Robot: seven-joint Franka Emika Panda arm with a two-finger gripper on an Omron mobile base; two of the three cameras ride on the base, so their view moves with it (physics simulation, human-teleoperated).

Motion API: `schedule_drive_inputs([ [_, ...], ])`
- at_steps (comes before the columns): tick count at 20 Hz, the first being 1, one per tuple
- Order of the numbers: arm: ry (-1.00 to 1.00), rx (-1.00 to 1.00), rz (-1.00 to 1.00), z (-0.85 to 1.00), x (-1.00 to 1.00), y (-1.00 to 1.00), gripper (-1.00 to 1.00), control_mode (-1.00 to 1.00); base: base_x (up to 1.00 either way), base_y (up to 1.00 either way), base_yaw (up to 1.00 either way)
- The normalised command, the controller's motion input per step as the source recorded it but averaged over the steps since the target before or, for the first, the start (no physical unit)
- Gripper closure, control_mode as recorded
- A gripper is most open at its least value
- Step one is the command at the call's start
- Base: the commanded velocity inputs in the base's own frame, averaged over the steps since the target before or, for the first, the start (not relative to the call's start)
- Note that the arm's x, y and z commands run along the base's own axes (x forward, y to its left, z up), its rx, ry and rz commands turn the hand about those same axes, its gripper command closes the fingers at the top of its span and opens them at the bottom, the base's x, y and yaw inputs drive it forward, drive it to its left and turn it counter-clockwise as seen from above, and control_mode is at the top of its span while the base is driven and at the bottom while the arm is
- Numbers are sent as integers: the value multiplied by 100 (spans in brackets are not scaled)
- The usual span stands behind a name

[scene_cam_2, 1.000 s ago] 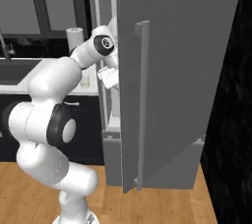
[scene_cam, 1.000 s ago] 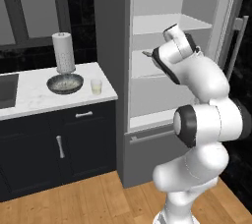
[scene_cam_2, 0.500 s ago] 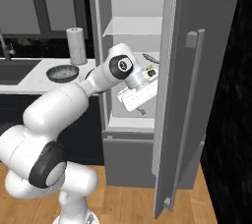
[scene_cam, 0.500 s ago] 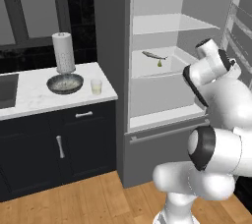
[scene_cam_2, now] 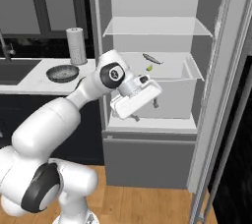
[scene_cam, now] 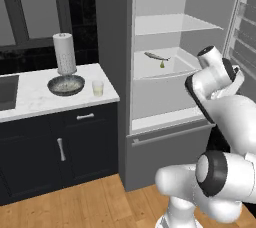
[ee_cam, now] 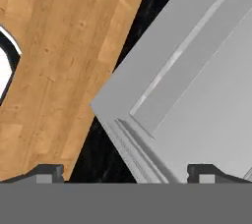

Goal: Grab a lemon wedge from the fridge and one ice cube from the ice bowl, and put them in the glass of lemonade.

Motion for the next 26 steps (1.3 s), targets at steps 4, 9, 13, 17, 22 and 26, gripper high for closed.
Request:
schedule_drive_inputs([
  [4, -24, 46, -5, -36, -24, 100, -100, -100, 0, 0, 0],
  [9, -42, 56, -10, -62, -58, 100, -100, -100, 0, 0, 0],
  [13, -40, 49, -9, -57, -67, 100, -100, -100, 0, 0, 0],
  [17, -8, 17, -13, -6, -56, 100, -100, -100, 0, 0, 0],
  [22, 1, 0, -25, 1, -10, 59, -100, -100, 0, 0, 0],
  [26, 0, 0, -15, 5, -3, 22, -100, -100, 0, 0, 0],
])
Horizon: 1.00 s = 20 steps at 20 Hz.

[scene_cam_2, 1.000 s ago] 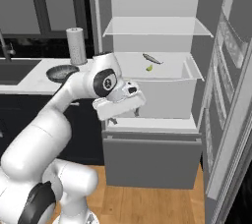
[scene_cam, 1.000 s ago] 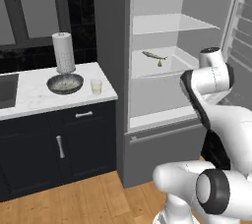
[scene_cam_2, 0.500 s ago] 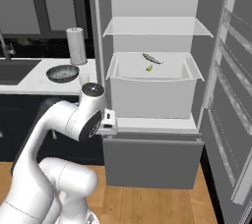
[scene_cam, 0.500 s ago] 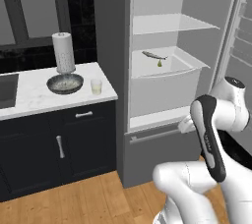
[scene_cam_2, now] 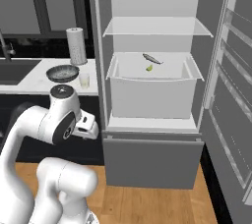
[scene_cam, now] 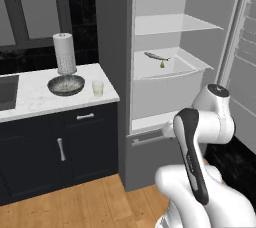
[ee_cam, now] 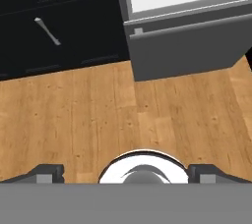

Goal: Grab a lemon wedge from the fridge and one ice cube from the ice bowl, and put them in the glass of lemonade.

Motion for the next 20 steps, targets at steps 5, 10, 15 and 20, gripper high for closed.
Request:
schedule_drive_inputs([
  [5, 0, 0, -8, 0, -6, 6, -100, -100, 0, 0, 0],
  [10, -4, 0, -8, -14, -27, 0, -100, -100, 0, 0, 0],
  [15, 0, 0, 0, 0, 0, 0, -100, 100, -13, -20, -9],
  [20, 0, 0, 0, 0, 0, 0, -100, 100, 32, -77, 0],
])
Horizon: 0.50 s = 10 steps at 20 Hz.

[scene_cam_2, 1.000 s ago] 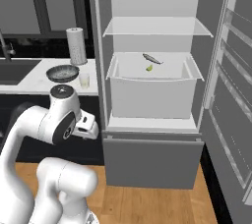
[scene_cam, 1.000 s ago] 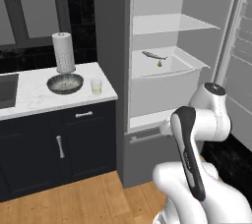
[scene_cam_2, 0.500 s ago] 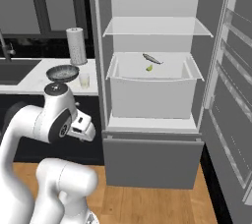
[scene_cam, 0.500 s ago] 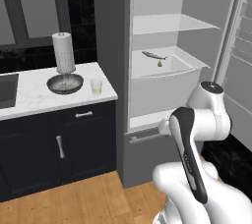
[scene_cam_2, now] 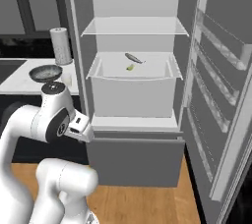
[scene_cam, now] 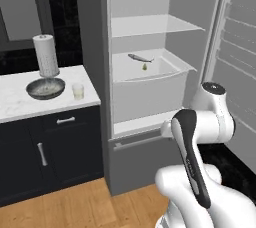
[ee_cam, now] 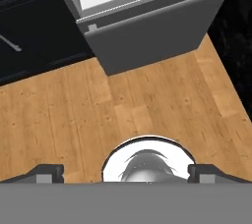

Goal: Grab a lemon wedge from the fridge and one ice cube from the ice bowl, and put them in the glass of lemonade.

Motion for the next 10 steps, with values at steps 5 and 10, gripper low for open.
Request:
schedule_drive_inputs([
  [5, 0, 0, 0, 0, 0, 0, -100, 100, 38, -80, 4],
  [10, 0, 0, 0, 0, 0, 0, -100, 100, 64, -10, 9],
])
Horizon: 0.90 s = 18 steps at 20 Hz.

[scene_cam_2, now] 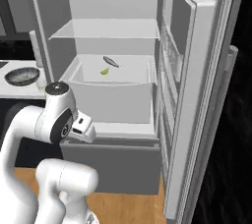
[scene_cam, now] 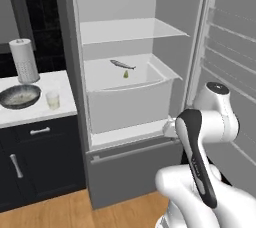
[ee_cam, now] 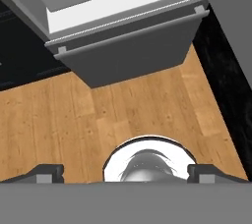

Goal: Grab a lemon wedge from the fridge and one ice cube from the ice bowl, and put them in the glass of lemonade.

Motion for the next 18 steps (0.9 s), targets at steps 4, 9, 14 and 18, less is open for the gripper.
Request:
schedule_drive_inputs([
  [4, 0, 0, 0, 0, 0, 0, -100, 100, 72, 49, 2],
  [9, 0, 0, 0, 0, 0, 0, -100, 100, 43, 3, 7],
  [14, 0, 0, 0, 0, 0, 0, -100, 100, 8, -7, 13],
  [18, 0, 0, 0, 0, 0, 0, -100, 100, 12, -14, 17],
])
